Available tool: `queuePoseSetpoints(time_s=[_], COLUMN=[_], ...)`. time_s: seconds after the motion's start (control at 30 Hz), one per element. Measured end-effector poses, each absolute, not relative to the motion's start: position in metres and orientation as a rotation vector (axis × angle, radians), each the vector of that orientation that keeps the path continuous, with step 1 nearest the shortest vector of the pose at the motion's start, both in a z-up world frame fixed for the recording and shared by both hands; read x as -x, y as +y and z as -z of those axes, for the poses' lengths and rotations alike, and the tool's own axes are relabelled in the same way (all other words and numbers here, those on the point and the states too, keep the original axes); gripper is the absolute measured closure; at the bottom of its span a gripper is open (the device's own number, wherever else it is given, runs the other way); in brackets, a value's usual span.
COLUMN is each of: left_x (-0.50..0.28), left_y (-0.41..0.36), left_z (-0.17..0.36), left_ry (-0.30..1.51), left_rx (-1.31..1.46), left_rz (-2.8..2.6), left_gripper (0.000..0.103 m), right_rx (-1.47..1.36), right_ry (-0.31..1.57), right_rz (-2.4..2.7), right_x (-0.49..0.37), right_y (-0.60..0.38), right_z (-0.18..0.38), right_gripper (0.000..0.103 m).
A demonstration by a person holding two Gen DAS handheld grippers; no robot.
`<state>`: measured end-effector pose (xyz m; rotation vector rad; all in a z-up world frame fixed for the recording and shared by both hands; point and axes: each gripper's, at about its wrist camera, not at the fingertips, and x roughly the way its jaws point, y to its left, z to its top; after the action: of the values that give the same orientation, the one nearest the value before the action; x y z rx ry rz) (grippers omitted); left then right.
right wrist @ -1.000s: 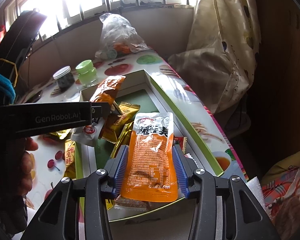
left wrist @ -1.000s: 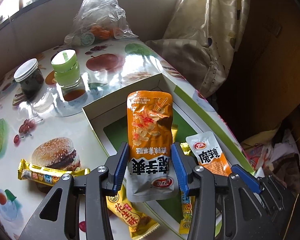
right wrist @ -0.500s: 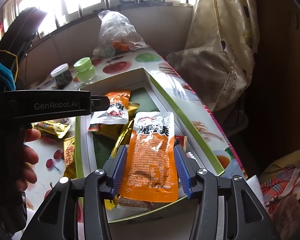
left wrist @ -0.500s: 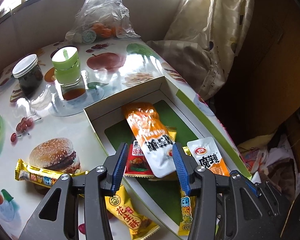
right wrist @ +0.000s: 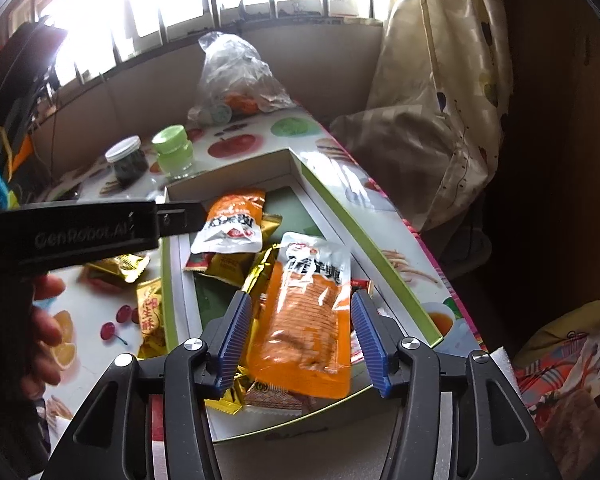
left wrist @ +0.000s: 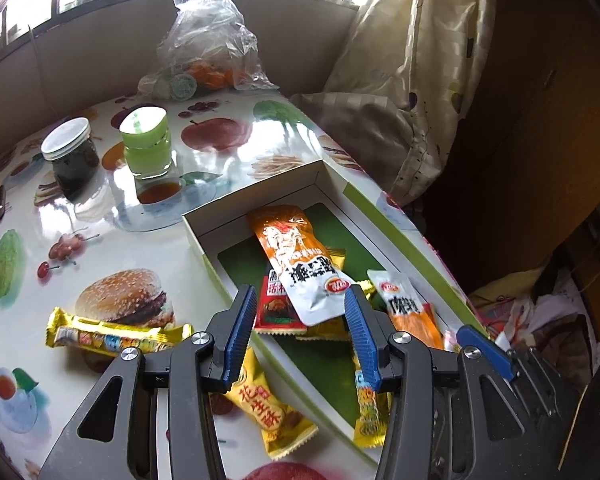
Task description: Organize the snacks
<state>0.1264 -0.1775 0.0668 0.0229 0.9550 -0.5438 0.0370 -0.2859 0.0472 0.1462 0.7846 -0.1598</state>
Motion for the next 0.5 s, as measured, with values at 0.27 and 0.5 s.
queuePoseSetpoints(time_s=[0.27, 0.5], left_x=[-0.107, -0.091], left_y=[-0.162, -0.149], left_z=[-0.078, -0.085], left_ry=[0.926, 0.904], left_rx=[-0.026, -0.016], left_rz=[0.524, 0.514], left_gripper=[0.056, 0.056], right_rx=[-0.144, -0.138], right_ry=[0.772, 0.757], right_rz=[0.156, 0.148], right_x=[-0.027, -0.02], right_y=[-0.278, -0.268], right_z=[-0.055, -0.061], right_gripper=[0.051, 0.051])
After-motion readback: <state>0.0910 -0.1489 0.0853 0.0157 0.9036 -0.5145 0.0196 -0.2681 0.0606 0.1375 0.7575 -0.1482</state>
